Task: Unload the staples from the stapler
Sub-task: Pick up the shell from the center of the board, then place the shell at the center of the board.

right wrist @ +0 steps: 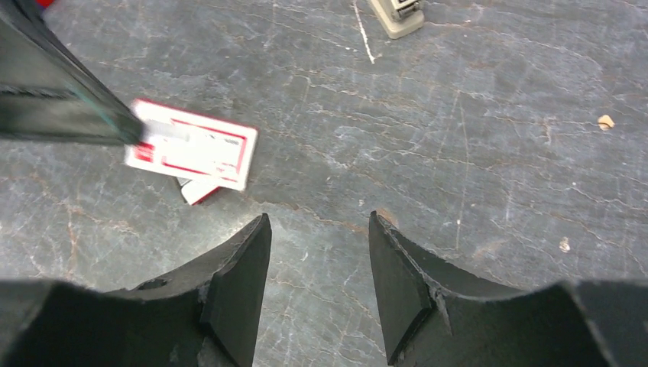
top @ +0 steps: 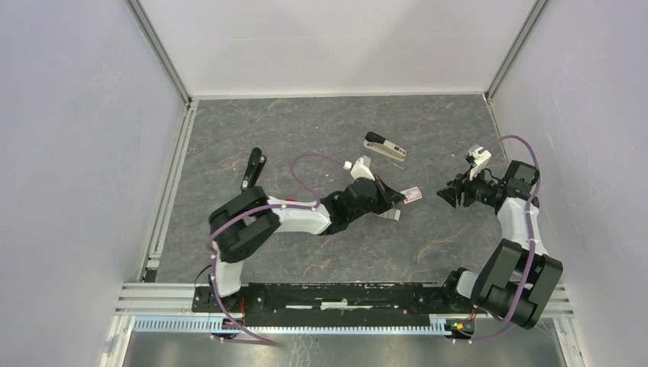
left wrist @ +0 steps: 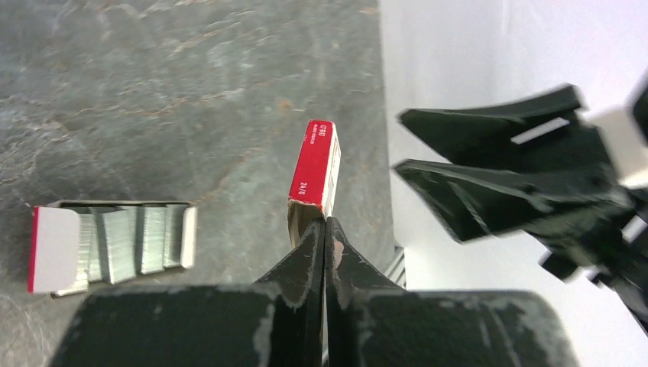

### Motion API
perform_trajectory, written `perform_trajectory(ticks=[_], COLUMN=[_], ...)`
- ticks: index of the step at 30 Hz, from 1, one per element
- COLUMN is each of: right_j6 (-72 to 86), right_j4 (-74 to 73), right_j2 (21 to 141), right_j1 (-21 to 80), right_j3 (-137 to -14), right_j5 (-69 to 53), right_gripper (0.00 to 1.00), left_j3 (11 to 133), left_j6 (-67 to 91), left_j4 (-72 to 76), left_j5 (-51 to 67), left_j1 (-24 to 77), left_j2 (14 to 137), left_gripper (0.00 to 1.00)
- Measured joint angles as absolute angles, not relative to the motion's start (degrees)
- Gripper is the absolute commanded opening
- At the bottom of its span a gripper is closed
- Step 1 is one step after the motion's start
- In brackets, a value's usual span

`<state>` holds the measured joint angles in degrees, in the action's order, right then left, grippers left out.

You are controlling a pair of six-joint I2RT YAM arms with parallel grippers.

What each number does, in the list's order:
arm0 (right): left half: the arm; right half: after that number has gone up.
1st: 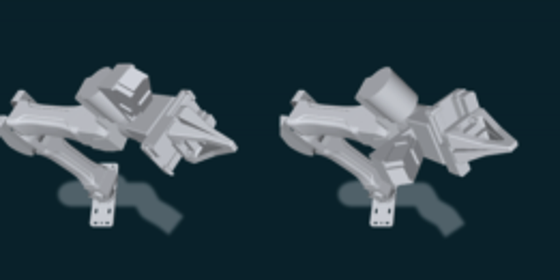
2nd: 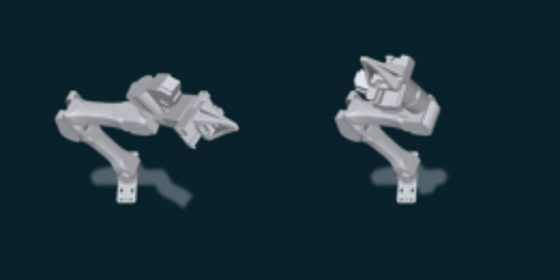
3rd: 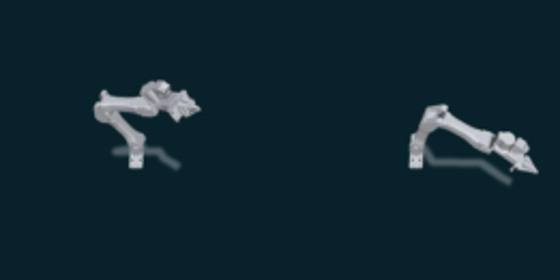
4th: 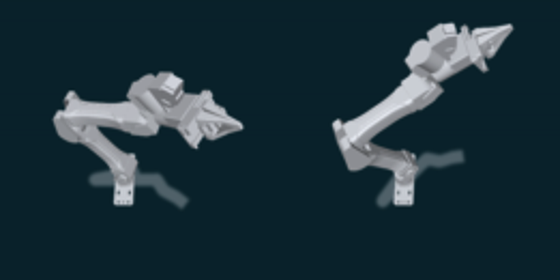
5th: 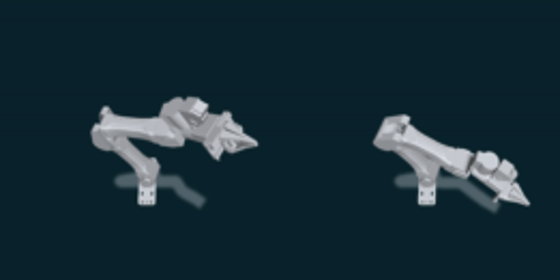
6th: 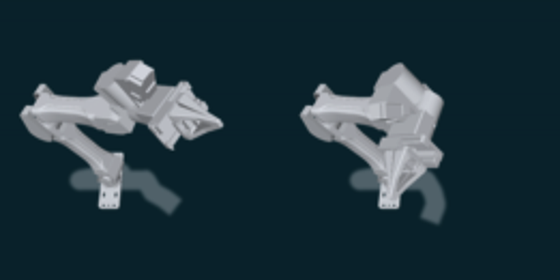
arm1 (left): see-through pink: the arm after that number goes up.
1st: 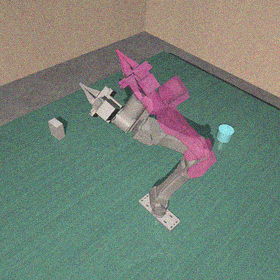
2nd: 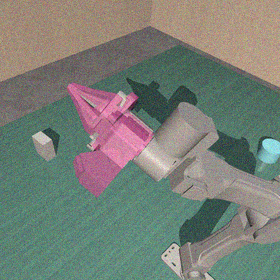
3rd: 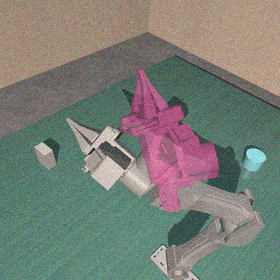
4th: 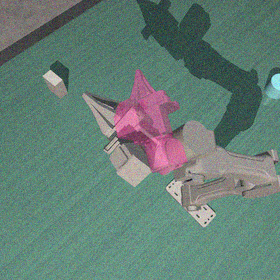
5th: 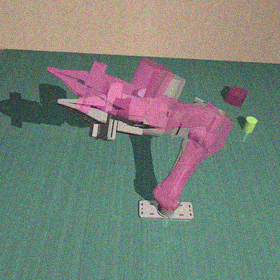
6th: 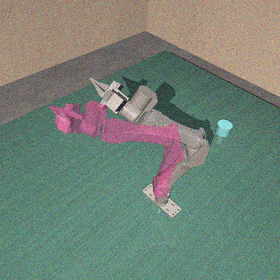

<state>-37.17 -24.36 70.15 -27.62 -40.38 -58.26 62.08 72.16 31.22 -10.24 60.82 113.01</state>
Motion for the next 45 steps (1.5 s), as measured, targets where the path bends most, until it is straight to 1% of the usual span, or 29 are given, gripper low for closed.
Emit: perform_trajectory(ticks=[6, 17, 22, 27, 30, 35, 39, 41, 42, 45], right_j6=[-40.36, -43.55, -43.70, -43.48, -43.24, -42.74, -42.70, -42.70, -42.72, -42.72], right_j4=[-28.03, -31.40, -31.88, -31.79, -31.64, -30.72, -30.50, -30.50, -30.50, -30.48], right_j2=[69.45, 68.07, 67.44, 67.33, 67.33, 67.33, 67.33, 67.33, 67.33, 67.33], right_j1=[-27.62, -27.59, -27.16, -26.41, -26.15, -25.91, -25.91, -25.91, -25.91, -25.87], right_j3=[-40.58, -42.33, -42.33, -42.33, -42.33, -42.30, -42.30, -42.30, -42.30, -42.30], right_j5=[-60.55, -63.20, -63.59, -63.55, -63.37, -63.33, -63.29, -63.16, -63.11, -63.11], right_gripper=[0.57, 0.57, 0.57, 0.57, 0.57, 0.57, 0.57, 0.57, 0.57, 0.57], left_j3=[60.47, 59.92, 59.92, 59.90, 58.41, 50.81, 45.08, 41.47, 41.06, 38.54], left_j6=[63.42, 53.74, 50.35, 44.27, 36.03, 17.80, 1.45, -8.58, -9.80, -19.64], left_j4=[22.68, 0.54, -5.26, -8.34, -8.34, -4.97, 2.68, 9.69, 10.50, 19.57], left_j5=[-9.65, -10.81, -12.10, -13.34, -17.02, -27.51, -35.14, -39.44, -40.03, -44.12], left_j1=[60.82, 60.84, 60.86, 61.89, 65.25, 74.35, 79.00, 80.12, 80.49, 82.13], left_j2=[100.12, 83.94, 80.16, 79.40, 79.11, 79.35, 82.43, 85.82, 86.32, 91.15], left_gripper=[0.02, 0.02, 0.02, 0.02, 0.02, 0.02, 0.02, 0.02, 0.02, 0.02])
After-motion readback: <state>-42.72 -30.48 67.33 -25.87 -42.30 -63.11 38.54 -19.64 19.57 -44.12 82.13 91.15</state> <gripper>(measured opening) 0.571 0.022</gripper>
